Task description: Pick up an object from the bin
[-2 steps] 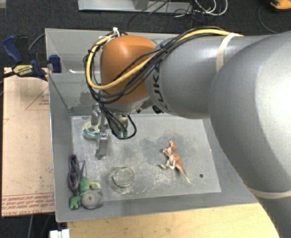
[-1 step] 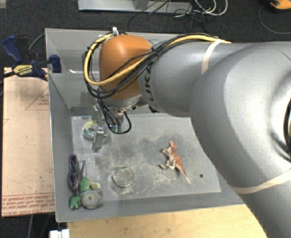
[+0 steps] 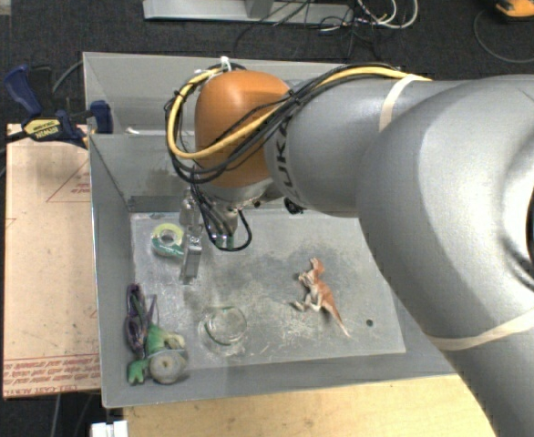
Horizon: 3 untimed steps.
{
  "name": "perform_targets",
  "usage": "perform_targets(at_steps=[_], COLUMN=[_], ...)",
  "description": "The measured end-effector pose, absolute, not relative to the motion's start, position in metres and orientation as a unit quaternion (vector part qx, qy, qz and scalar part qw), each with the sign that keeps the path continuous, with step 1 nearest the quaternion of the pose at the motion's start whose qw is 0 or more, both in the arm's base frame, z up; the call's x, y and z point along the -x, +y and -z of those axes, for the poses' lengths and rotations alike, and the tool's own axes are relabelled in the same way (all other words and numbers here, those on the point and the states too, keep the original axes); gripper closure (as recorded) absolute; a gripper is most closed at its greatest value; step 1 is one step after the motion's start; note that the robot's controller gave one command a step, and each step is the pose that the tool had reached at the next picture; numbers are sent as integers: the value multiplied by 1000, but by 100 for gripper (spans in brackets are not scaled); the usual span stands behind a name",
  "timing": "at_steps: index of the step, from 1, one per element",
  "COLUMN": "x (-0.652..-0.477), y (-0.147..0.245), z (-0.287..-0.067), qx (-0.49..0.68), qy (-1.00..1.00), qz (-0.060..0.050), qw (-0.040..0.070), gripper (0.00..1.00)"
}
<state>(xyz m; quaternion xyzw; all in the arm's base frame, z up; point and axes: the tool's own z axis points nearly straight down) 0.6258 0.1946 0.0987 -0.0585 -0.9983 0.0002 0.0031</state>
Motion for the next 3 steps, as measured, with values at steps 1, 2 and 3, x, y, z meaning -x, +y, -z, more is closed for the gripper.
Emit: perform_targets(at_steps=[1,2,3], x=[-618,-618,-616], y=[213,213,206], z=[-74,-74,-101], qx=[-47,-47,-49], qy=[-999,-999,-999], qz=[4,4,5], qw=[-7,-7,-9], gripper=[100,100,100])
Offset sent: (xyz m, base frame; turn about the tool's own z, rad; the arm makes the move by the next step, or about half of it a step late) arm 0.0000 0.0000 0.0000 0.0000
